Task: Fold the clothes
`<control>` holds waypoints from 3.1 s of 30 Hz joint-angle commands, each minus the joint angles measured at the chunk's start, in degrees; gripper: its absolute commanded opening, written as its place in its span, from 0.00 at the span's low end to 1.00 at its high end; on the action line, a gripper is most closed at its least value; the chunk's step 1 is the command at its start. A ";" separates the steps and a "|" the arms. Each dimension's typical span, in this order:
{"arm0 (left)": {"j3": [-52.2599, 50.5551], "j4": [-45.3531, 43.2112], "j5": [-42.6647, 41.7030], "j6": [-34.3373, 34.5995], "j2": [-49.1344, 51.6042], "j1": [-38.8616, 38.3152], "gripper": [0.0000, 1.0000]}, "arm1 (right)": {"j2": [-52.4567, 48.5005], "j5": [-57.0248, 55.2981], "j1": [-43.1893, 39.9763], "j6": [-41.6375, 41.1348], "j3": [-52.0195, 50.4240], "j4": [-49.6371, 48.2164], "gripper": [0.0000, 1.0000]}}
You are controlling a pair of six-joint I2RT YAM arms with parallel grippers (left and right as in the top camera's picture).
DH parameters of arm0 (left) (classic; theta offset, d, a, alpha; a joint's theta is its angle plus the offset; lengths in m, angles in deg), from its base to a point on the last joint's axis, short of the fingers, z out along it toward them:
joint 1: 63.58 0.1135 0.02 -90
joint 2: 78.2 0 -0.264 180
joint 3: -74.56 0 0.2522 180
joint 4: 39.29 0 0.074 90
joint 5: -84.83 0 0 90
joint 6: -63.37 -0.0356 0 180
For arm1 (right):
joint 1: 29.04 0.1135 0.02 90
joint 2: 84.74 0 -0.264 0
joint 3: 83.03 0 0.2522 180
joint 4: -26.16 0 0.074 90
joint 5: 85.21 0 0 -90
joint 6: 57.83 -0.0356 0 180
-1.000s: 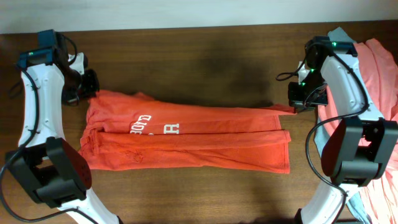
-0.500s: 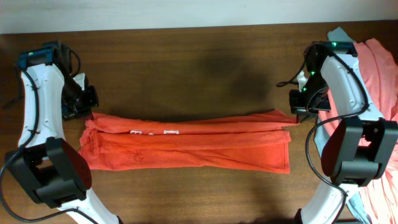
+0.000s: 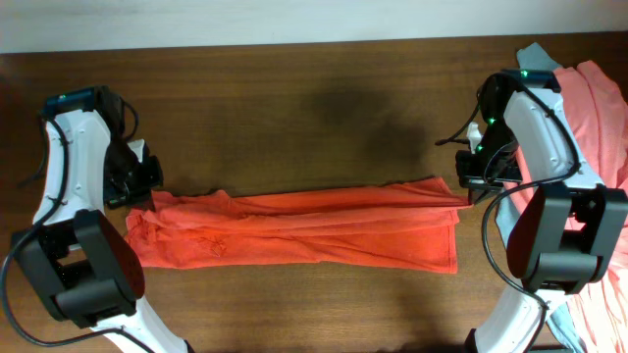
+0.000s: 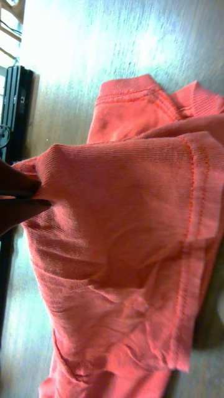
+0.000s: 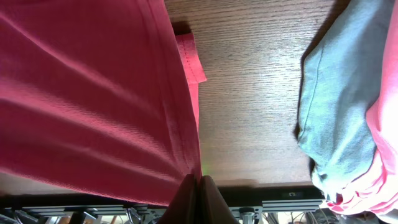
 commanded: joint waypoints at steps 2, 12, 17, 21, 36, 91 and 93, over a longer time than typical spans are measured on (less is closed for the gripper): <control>-1.46 1.09 0.90 0.52 -1.31 0.20 0.01 | 1.51 -1.62 0.26 0.33 -0.59 0.76 0.05; -1.46 3.69 3.74 0.55 -1.31 0.20 0.01 | 1.51 -2.12 0.26 0.35 -0.59 2.75 0.18; -1.46 4.11 3.80 0.55 -1.31 0.20 0.01 | 1.51 -2.08 0.26 0.35 -0.59 2.91 0.18; -1.46 5.01 3.76 0.57 -1.31 0.20 0.02 | 1.51 -1.99 0.26 0.33 -0.59 2.86 0.18; -1.51 8.41 3.39 0.57 -1.31 0.20 0.17 | 1.51 -2.01 0.26 0.35 -0.59 2.27 0.18; -22.82 -21.70 2.23 5.64 -1.31 4.48 0.34 | 1.51 12.33 -3.91 8.68 -24.55 -27.39 0.61; -22.82 -21.70 2.23 5.64 -1.31 4.48 0.34 | 1.40 13.99 -3.91 8.70 -26.75 -29.81 0.67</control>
